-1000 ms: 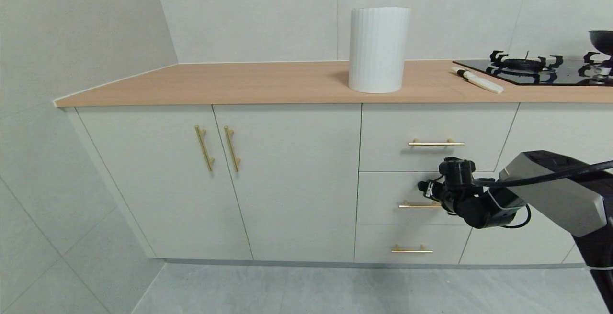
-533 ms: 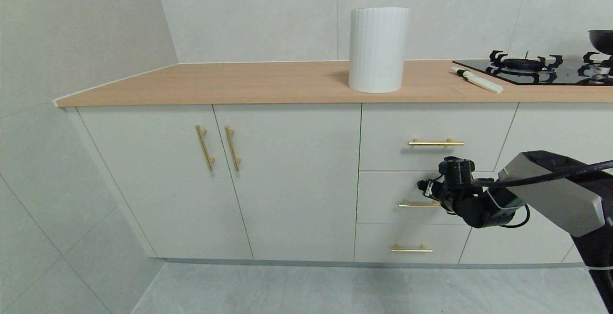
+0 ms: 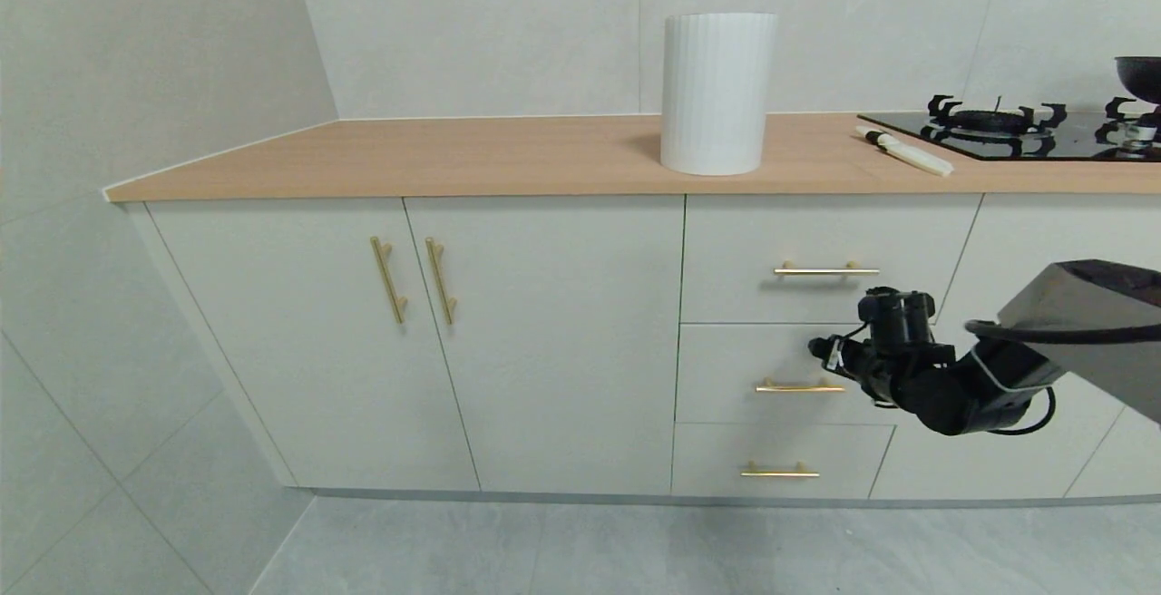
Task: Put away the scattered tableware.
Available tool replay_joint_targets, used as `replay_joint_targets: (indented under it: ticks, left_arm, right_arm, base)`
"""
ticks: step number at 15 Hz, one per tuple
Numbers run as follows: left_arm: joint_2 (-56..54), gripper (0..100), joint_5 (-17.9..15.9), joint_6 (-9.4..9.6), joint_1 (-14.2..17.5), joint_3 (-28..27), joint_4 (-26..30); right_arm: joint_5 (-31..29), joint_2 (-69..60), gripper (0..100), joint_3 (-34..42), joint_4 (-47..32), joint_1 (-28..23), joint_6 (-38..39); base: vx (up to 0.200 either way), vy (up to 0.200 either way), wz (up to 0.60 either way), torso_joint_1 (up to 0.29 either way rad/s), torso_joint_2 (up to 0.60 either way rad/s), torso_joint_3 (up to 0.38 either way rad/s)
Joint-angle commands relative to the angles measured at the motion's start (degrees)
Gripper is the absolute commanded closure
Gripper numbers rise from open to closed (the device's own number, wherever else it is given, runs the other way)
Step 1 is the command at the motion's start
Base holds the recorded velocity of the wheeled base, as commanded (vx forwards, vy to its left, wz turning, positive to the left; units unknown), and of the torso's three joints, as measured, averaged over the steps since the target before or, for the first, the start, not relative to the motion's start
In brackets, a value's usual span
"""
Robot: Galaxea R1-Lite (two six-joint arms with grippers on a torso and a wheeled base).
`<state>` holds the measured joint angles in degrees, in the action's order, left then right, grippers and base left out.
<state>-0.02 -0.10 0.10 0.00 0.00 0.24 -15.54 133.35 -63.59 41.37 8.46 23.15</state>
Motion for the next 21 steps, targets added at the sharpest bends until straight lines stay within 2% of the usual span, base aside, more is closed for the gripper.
replay_joint_targets:
  ticks: [1, 5, 8, 9, 10, 12, 13, 15, 16, 17, 19, 21]
  left_arm:
    - [0.02, 0, 0.01, -0.01, 0.0, 0.0, 0.02]
    - [0.02, 0, 0.01, -0.01, 0.0, 0.0, 0.02]
    - [0.02, 0, 0.01, -0.01, 0.0, 0.0, 0.02]
    - [0.02, 0, 0.01, -0.01, 0.0, 0.0, 0.02]
    - [0.02, 0, 0.01, -0.01, 0.0, 0.0, 0.02]
    - [0.02, 0, 0.01, -0.01, 0.0, 0.0, 0.02]
    - [0.02, 0, 0.01, -0.01, 0.0, 0.0, -0.07]
    - [0.02, 0, 0.01, -0.01, 0.0, 0.0, 0.02]
    - [0.02, 0, 0.01, -0.01, 0.0, 0.0, 0.02]
    - [0.02, 0, 0.01, -0.01, 0.0, 0.0, 0.02]
    - [0.02, 0, 0.01, -0.01, 0.0, 0.0, -0.07]
    - [0.02, 0, 0.01, -0.01, 0.0, 0.0, -0.07]
  right_arm:
    - [0.69, -17.43, 0, 11.73, -0.51, 1.03, -0.3]
    - [0.51, -38.52, 0, 24.3, -0.77, 1.03, -4.69]
    - [-0.1, -61.81, 0, 37.39, -0.86, 0.94, -13.31]
    - [-0.1, -61.81, 0, 37.39, -0.86, 0.94, -13.31]
    - [-0.19, -74.64, 0, 43.99, -0.95, 0.07, -19.9]
    - [-0.1, -84.31, 0, 48.03, -1.65, -0.99, -22.45]
    - [-0.19, -88.88, 0, 49.08, -4.11, -1.17, -23.15]
    - [0.07, -99.08, 0, 49.26, -15.54, -1.08, -23.15]
    - [0.6, -107.07, 0, 48.64, -26.96, -1.08, -23.15]
    - [0.69, -111.91, 0, 48.29, -34.26, -0.9, -23.24]
    - [0.25, -118.68, 0, 47.59, -40.5, -1.52, -23.24]
    - [0.6, -125.0, 0, 48.82, -42.52, -5.3, -25.7]
  base:
    - [0.0, 0.0, 0.0, 0.0, 0.0, 0.0]
    - [0.0, 0.0, 0.0, 0.0, 0.0, 0.0]
    - [0.0, 0.0, 0.0, 0.0, 0.0, 0.0]
    - [0.0, 0.0, 0.0, 0.0, 0.0, 0.0]
    - [0.0, 0.0, 0.0, 0.0, 0.0, 0.0]
    - [0.0, 0.0, 0.0, 0.0, 0.0, 0.0]
    - [0.0, 0.0, 0.0, 0.0, 0.0, 0.0]
    - [0.0, 0.0, 0.0, 0.0, 0.0, 0.0]
    - [0.0, 0.0, 0.0, 0.0, 0.0, 0.0]
    - [0.0, 0.0, 0.0, 0.0, 0.0, 0.0]
    - [0.0, 0.0, 0.0, 0.0, 0.0, 0.0]
    - [0.0, 0.0, 0.0, 0.0, 0.0, 0.0]
